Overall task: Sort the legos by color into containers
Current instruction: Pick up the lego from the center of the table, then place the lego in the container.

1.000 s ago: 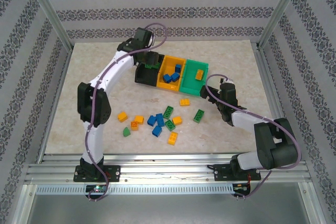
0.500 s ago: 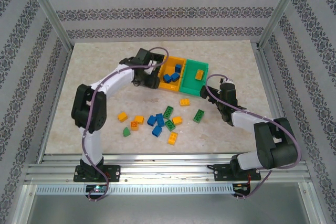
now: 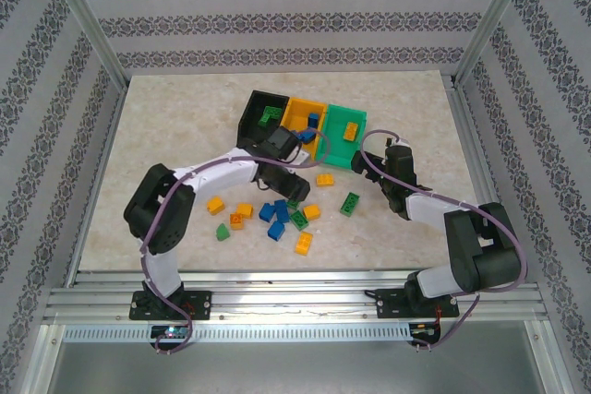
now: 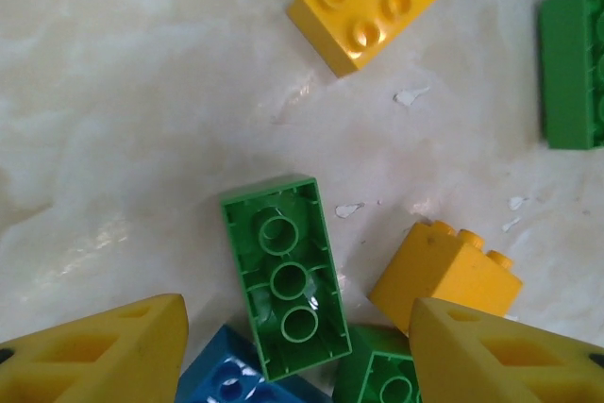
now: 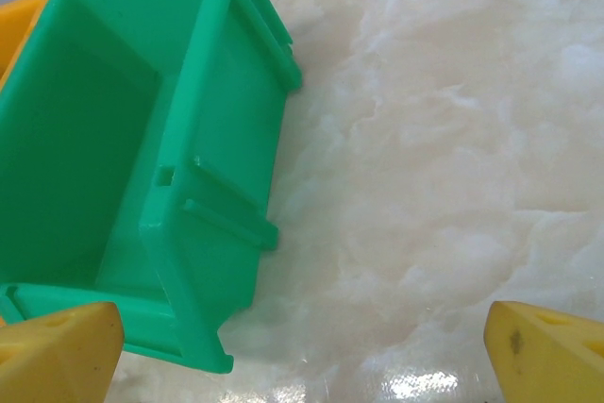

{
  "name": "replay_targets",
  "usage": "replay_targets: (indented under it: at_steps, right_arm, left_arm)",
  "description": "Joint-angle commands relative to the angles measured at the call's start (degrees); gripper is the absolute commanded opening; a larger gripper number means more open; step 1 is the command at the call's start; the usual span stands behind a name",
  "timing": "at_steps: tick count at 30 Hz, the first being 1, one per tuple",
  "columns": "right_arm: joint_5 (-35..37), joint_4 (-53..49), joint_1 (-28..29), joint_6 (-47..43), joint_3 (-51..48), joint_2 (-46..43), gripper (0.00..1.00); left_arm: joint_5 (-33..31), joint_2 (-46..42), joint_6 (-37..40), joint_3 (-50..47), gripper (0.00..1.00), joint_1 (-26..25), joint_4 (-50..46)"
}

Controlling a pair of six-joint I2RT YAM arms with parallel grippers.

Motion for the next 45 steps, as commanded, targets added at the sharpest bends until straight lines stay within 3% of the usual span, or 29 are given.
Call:
replay_targets:
  at_steps: [1,12,23,26,31,36,45]
  right_arm:
    - [-1.09,0.95,-0.74,0.79,1.2,0.48,0.98]
    - [-0.87,0.67,-0.73,0.53,0.68,-0.63,0.98]
    - [-1.44,0.75,-0.73,0.82,0.95,-0.04,0.98]
    - [-1.3,0.67,-0.7,0.66,0.88,-0.32,0.98]
    - [-0.66,0.4,-0.79,0.3,0.42,-1.19,0.98]
    - [-0.88,0.4,-0.89,0.33,0.17,-1.59,0.98]
    - [-1.22,0.59,-0.97,0.6,0.24,-1.33,0.98]
  left_arm:
    - [-5.58,3.13,1.58,3.73,0.63,-1.44,-4.37]
    - [-12.59,10.15,3.22,10.29,0.61,-4.44,-10.79]
    - [-13.15,9.47,2.56,10.74,0.43,-4.58,-11.86]
    - [-14.04,7.73,2.6,10.34,0.3,-4.52,-10.86]
    - [-17.75,3.89,1.21,7.14,0.25,-4.05,-6.58]
    - [-25.66,-0.4,-1.91,5.18,0.24,-0.39,-5.35]
    - [-21.2,-0.72,0.19,17.18,0.3,12.36,-7.91]
